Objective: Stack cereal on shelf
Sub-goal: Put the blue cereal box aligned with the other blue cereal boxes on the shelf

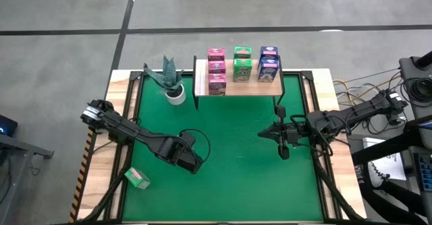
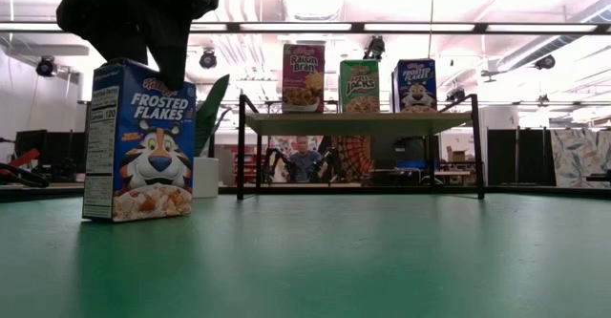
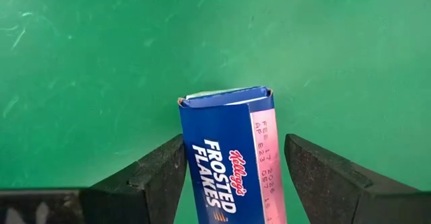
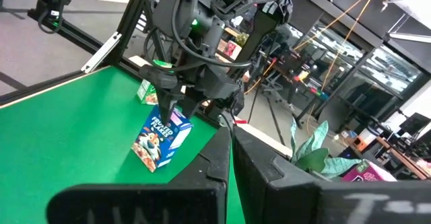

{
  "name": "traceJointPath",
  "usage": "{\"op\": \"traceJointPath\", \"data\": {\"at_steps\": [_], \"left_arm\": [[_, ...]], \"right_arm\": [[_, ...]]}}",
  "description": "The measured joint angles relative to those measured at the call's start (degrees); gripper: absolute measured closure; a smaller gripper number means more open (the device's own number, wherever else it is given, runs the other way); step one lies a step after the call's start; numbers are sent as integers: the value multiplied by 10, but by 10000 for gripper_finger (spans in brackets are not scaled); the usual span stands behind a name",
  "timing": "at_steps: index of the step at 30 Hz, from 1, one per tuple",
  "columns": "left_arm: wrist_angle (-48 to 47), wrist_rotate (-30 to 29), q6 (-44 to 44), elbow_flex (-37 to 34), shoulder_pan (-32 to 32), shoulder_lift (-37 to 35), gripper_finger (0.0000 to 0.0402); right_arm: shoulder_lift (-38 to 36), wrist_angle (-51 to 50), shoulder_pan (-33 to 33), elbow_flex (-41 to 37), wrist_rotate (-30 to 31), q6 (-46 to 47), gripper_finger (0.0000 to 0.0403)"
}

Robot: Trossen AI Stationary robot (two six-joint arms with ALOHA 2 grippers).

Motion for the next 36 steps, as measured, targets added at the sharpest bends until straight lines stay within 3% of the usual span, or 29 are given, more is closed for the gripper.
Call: {"op": "traceJointPath", "data": {"at_steps": [19,29,36], "left_arm": [[-2,-7,0,-1,-1,0,172],[-2,-7,0,-4,-2,0,251],[-3,-7,19,3,-1,-2,259]], "right_arm": [[0,0,0,-1,1,1,394],[0,0,0,-1,1,3,394],[-6,-2,0,-1,1,3,394]]}}
